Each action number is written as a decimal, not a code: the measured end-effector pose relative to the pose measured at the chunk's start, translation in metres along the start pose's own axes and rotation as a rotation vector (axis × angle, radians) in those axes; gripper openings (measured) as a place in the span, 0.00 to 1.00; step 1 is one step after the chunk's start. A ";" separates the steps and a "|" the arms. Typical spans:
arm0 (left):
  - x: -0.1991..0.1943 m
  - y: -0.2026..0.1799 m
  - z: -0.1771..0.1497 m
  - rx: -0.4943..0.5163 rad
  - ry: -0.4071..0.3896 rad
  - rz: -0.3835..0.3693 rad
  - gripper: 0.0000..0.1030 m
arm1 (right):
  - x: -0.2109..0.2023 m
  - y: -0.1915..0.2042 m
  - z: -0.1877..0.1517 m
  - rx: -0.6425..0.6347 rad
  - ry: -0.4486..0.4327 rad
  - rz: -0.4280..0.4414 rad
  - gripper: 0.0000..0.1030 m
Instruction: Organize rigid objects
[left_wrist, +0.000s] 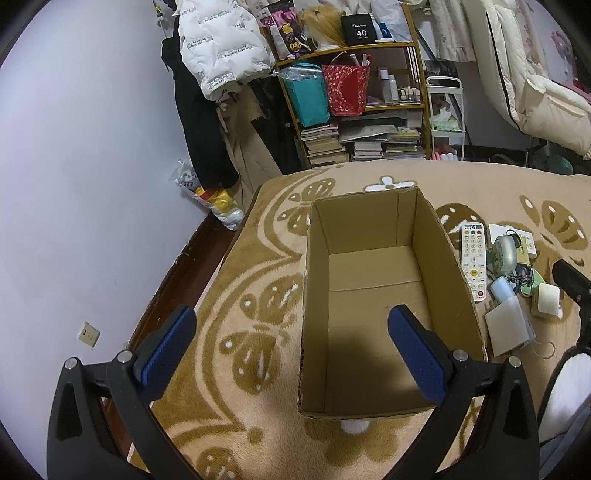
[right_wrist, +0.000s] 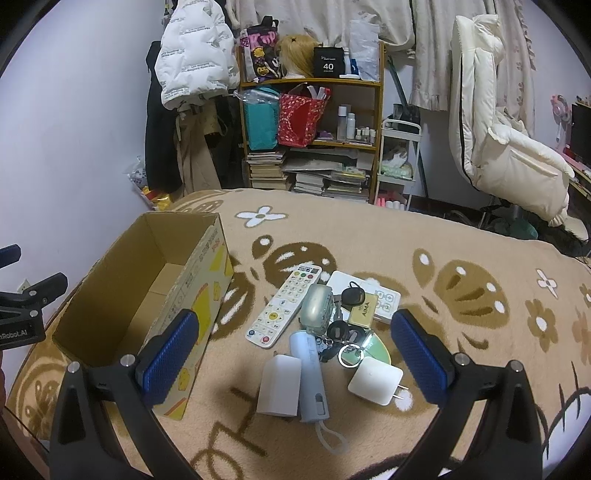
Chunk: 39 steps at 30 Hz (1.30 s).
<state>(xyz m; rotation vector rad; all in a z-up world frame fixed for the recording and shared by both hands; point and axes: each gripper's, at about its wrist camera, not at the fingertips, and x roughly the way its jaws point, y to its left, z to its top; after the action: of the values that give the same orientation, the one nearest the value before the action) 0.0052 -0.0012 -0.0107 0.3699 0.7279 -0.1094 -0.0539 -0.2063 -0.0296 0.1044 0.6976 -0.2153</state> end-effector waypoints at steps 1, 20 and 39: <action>0.001 0.001 0.000 0.000 0.006 -0.005 1.00 | 0.001 -0.002 0.000 0.000 0.007 0.010 1.00; 0.080 0.015 0.006 -0.066 0.211 -0.011 0.99 | 0.053 -0.016 0.005 -0.020 0.082 -0.041 1.00; 0.126 0.005 -0.002 -0.046 0.298 -0.009 0.94 | 0.137 -0.025 0.006 0.008 0.133 -0.051 0.90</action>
<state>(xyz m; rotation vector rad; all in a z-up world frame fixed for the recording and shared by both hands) 0.0994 0.0082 -0.0948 0.3424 1.0251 -0.0456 0.0461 -0.2536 -0.1141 0.1091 0.8323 -0.2616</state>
